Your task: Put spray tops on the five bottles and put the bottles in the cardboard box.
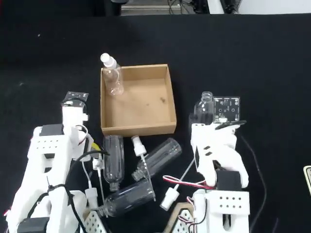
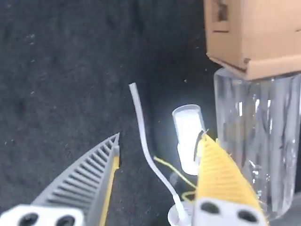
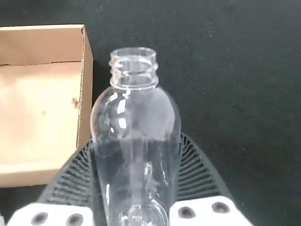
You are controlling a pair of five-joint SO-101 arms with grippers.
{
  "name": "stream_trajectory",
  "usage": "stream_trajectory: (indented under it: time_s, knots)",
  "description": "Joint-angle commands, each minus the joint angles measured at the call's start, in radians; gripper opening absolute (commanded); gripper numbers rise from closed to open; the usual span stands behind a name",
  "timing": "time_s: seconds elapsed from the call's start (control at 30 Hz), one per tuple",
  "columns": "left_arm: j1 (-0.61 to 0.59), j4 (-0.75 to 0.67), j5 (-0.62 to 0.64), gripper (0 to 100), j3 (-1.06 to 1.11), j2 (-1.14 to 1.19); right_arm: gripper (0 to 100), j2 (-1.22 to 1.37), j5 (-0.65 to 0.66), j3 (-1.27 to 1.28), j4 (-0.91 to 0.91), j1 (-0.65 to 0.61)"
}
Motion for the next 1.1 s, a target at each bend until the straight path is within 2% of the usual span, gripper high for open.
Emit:
stream_trajectory:
  time_s: [0.0, 0.2, 0.4, 0.53, 0.67, 0.9, 1.07]
  knots:
    - [0.027, -0.008, 0.011, 27, -0.001, 0.002, 1.1, -0.028, -0.008, -0.005, -0.025, -0.011]
    - [0.036, -0.091, 0.035, 29, 0.047, 0.002, 1.1, -0.031, -0.008, -0.005, -0.017, -0.011]
    - [0.038, -0.017, 0.058, 29, -0.001, 0.002, 1.1, -0.035, -0.008, -0.013, 0.008, -0.011]
    - [0.101, 0.011, 0.052, 29, 0.004, 0.002, 1.1, -0.035, -0.008, -0.013, 0.008, -0.011]
    - [0.177, -0.018, 0.058, 29, 0.035, 0.002, 1.1, -0.036, -0.008, -0.013, 0.008, -0.011]
    - [0.051, -0.015, 0.051, 29, -0.005, 0.003, 1.1, -0.036, -0.008, -0.010, 0.008, -0.011]
    - [0.111, 0.072, 0.011, 29, -0.007, 0.002, 1.1, -0.036, -0.009, -0.012, 0.008, -0.011]
